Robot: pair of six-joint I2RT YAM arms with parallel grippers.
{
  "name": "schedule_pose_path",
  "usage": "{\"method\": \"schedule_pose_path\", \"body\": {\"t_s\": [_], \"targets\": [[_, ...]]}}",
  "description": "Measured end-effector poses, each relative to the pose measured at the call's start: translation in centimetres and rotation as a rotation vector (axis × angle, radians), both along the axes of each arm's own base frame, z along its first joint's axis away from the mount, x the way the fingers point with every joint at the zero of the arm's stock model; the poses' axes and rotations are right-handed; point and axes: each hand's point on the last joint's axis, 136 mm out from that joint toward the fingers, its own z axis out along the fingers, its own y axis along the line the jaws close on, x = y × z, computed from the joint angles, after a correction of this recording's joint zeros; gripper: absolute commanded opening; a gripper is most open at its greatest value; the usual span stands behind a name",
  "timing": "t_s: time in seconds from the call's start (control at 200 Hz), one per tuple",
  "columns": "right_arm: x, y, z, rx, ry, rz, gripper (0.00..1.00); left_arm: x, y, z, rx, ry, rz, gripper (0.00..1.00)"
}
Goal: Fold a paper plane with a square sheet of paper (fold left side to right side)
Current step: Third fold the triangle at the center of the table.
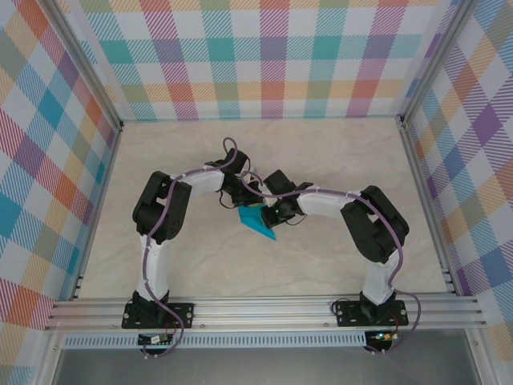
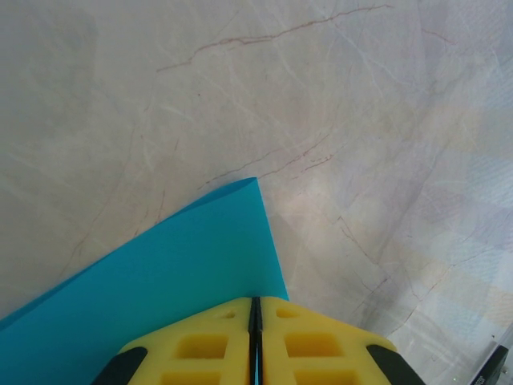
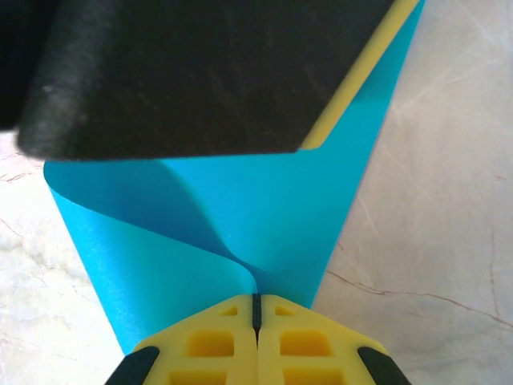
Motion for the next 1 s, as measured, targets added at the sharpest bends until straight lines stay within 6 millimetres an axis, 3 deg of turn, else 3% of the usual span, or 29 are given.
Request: {"method": "schedule_pose_path", "body": {"t_s": [0.52,0.855,1.0], "targets": [[-0.1,0.0,-0.1,0.004,0.005,0.003,0.0,0.0,0.0,0.0,0.0,0.0,-0.001,0.11],[-0.2,0.0,-0.2,0.028,0.001,0.005,0.0,0.1,-0.2,0.4,0.01,0.005,-0.011,0.23],[-0.2,0.0,-0.2,0.032,0.0,0.004,0.0,1.1,0.3,1.0,0.04,0.014,-0.004,0.26]]}}
